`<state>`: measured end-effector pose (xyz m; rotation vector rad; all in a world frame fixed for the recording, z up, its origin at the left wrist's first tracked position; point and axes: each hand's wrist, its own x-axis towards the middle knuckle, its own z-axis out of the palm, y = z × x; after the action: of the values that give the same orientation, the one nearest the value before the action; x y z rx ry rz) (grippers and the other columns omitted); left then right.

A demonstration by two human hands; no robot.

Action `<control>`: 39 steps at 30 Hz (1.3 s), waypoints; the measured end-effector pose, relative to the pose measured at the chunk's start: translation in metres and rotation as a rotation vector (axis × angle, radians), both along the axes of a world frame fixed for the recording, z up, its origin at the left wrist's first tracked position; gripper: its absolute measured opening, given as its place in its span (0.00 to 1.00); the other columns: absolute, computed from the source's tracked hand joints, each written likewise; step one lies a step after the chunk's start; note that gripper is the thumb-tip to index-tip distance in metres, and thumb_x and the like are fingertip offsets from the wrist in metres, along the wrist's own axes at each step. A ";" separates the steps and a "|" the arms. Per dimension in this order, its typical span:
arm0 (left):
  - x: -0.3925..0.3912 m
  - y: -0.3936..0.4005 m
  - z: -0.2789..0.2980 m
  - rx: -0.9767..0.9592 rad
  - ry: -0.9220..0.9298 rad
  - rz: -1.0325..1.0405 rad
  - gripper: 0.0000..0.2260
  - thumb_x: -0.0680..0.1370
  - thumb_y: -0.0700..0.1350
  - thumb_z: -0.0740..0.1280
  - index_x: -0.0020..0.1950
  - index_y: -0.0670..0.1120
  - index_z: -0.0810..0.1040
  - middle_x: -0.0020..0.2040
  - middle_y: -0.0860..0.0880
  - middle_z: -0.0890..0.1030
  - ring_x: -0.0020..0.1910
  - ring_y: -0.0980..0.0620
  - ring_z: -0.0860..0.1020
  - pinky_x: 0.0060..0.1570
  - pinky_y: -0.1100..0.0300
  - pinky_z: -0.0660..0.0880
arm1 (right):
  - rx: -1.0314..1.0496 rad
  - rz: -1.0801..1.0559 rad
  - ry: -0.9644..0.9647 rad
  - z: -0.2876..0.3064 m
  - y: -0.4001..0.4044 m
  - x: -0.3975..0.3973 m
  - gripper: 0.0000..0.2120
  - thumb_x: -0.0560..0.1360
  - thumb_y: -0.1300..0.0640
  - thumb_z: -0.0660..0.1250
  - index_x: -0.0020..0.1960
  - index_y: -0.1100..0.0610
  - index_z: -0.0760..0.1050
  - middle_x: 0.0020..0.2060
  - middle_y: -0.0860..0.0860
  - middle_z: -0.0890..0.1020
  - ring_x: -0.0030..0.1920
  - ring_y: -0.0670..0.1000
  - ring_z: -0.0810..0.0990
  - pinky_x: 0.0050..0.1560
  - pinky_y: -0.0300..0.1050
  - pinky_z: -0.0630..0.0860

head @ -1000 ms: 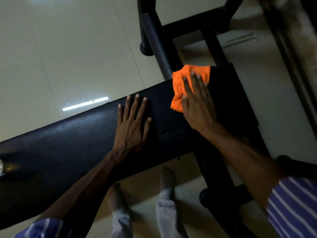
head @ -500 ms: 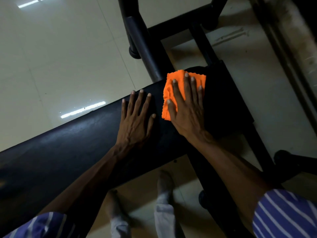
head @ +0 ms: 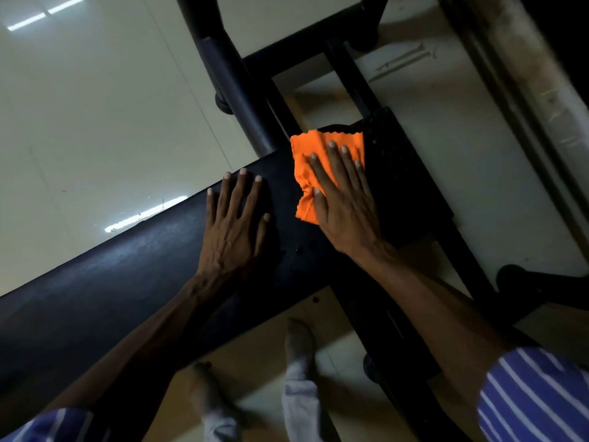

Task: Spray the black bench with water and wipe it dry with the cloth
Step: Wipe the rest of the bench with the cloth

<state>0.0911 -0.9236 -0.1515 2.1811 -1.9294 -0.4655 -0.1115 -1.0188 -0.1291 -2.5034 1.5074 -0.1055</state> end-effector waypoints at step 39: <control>-0.041 -0.047 -0.008 -0.007 -0.011 -0.123 0.28 0.87 0.58 0.48 0.86 0.52 0.49 0.87 0.48 0.46 0.86 0.48 0.41 0.84 0.40 0.43 | -0.015 -0.514 -0.153 -0.011 0.048 -0.053 0.26 0.88 0.50 0.56 0.84 0.52 0.59 0.85 0.56 0.57 0.86 0.57 0.53 0.85 0.58 0.52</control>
<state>0.0497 -0.9709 -0.1598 2.0730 -2.0761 -0.4659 -0.1649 -0.9708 -0.1396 -2.0029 2.0420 -0.3791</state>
